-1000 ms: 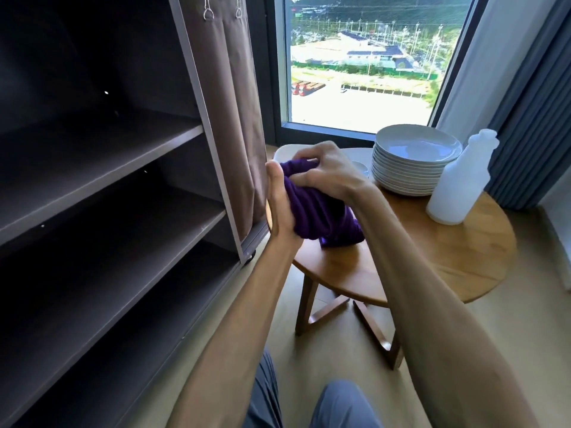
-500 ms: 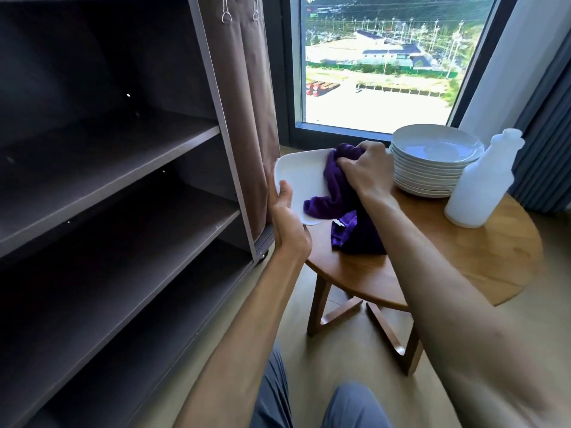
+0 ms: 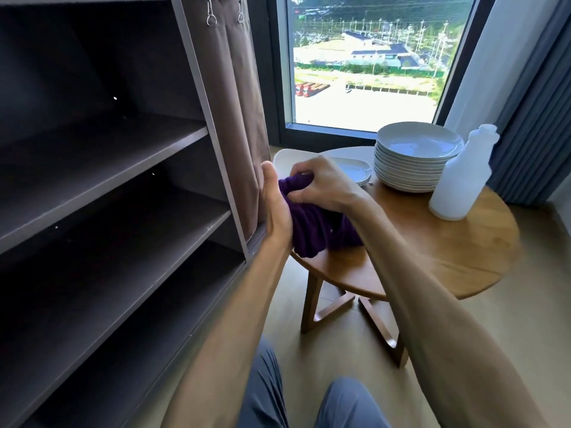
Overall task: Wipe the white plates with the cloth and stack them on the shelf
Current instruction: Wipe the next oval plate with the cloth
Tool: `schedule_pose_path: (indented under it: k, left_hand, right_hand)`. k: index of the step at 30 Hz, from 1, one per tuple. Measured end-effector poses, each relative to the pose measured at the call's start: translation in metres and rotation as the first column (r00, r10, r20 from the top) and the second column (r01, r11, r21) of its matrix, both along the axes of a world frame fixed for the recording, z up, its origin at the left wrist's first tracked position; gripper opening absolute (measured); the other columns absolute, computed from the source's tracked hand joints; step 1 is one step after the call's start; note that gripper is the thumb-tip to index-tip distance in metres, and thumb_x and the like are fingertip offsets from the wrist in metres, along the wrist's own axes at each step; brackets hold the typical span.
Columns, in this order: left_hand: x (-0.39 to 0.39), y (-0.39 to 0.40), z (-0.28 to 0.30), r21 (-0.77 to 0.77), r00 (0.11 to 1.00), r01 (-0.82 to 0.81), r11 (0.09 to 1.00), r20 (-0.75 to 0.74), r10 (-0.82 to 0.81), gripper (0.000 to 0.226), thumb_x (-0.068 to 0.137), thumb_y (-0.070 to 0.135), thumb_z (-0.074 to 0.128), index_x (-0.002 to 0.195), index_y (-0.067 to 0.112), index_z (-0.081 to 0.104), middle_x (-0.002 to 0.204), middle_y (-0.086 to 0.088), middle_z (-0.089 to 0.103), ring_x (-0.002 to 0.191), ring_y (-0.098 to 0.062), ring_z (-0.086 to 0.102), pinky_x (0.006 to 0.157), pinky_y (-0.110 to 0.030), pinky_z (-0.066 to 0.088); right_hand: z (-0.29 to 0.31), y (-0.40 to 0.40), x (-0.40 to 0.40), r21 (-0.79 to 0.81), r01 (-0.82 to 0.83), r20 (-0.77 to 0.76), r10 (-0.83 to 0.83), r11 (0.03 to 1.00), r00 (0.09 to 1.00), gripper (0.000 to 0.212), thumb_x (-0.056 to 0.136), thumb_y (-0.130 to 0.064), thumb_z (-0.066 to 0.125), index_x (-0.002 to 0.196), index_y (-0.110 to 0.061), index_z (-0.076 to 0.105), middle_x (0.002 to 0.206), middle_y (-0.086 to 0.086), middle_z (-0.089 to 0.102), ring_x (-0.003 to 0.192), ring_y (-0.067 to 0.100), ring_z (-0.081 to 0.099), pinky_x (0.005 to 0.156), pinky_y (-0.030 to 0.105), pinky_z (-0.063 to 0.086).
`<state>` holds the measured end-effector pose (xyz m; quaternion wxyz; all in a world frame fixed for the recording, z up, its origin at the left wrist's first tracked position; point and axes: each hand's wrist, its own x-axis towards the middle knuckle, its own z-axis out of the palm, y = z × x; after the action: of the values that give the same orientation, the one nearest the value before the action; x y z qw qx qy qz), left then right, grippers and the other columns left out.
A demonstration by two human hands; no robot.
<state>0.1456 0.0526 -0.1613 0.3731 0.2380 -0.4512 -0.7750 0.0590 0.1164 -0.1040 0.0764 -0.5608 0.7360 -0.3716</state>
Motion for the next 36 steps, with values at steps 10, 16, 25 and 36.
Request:
schedule_pose_path:
  k: [10,16,25,36]
  left_hand:
    - [0.012,0.010,0.024,-0.277,0.999,0.023,0.960,-0.021,-0.031,0.029,0.111,0.031,0.037,0.133,0.032,0.055,0.135,-0.010,0.063,0.124,-0.024,0.063,0.108,-0.048,0.051]
    - [0.007,-0.007,0.016,-0.405,0.975,-0.030,0.914,0.190,0.117,0.039,0.110,0.021,0.041,0.148,0.018,0.051,0.132,-0.013,0.062,0.120,-0.026,0.062,0.088,-0.024,0.059]
    - [0.001,-0.014,0.015,-0.020,0.983,-0.072,0.997,0.170,0.074,0.031,0.106,0.013,0.045,0.134,0.016,0.058,0.121,-0.021,0.068,0.112,-0.041,0.067,0.096,-0.058,0.056]
    - [0.024,-0.018,0.030,-0.349,0.985,0.134,0.928,0.153,-0.085,0.028,0.109,0.012,0.042,0.112,0.025,0.066,0.107,-0.012,0.070,0.098,-0.028,0.070,0.081,-0.039,0.062]
  right_hand:
    - [0.018,-0.009,0.003,-0.441,0.383,0.063,-0.398,0.812,0.915,0.033,0.075,-0.043,0.076,0.098,-0.022,0.063,0.079,-0.011,0.064,0.077,0.018,0.064,0.073,0.034,0.050]
    - [0.059,-0.004,-0.021,-0.176,0.678,0.827,-0.267,0.714,0.495,0.037,0.097,-0.043,0.061,0.114,-0.017,0.042,0.100,-0.001,0.059,0.095,0.019,0.063,0.083,0.038,0.056]
    - [0.023,0.015,-0.044,0.033,0.045,0.187,-0.050,0.998,0.981,0.058,0.086,0.002,0.072,0.135,-0.029,0.065,0.124,0.000,0.067,0.106,0.014,0.066,0.094,0.031,0.057]
    - [-0.001,0.006,-0.049,-0.091,0.075,0.087,-0.068,0.993,0.994,0.038,0.077,-0.048,0.085,0.074,-0.017,0.065,0.069,-0.005,0.061,0.061,0.002,0.055,0.062,0.031,0.047]
